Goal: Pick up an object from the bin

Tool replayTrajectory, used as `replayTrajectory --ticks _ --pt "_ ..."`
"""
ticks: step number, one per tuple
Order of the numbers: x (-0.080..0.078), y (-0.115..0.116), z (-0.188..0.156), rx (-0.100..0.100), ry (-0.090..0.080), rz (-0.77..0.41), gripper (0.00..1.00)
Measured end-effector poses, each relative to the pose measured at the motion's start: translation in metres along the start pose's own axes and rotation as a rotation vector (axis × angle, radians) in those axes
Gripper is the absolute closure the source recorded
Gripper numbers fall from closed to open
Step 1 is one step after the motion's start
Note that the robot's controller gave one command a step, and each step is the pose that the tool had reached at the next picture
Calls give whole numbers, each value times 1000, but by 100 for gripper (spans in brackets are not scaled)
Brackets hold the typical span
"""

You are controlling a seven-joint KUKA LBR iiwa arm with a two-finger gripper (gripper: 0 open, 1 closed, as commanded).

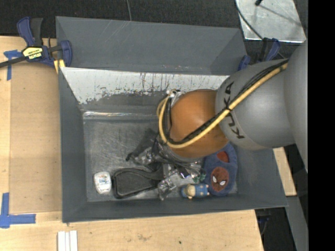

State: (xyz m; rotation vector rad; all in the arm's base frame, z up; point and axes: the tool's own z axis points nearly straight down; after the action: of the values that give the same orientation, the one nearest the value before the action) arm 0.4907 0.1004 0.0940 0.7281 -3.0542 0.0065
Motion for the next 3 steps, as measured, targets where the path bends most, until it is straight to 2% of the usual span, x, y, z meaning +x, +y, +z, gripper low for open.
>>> replayTrajectory --ticks 1,2,3 --pt "-39 -80 19 -1 -9 -244 0" --pt "-49 -19 -70 -2 -14 -149 0" --pt "-59 -43 -13 -3 -3 -430 0"
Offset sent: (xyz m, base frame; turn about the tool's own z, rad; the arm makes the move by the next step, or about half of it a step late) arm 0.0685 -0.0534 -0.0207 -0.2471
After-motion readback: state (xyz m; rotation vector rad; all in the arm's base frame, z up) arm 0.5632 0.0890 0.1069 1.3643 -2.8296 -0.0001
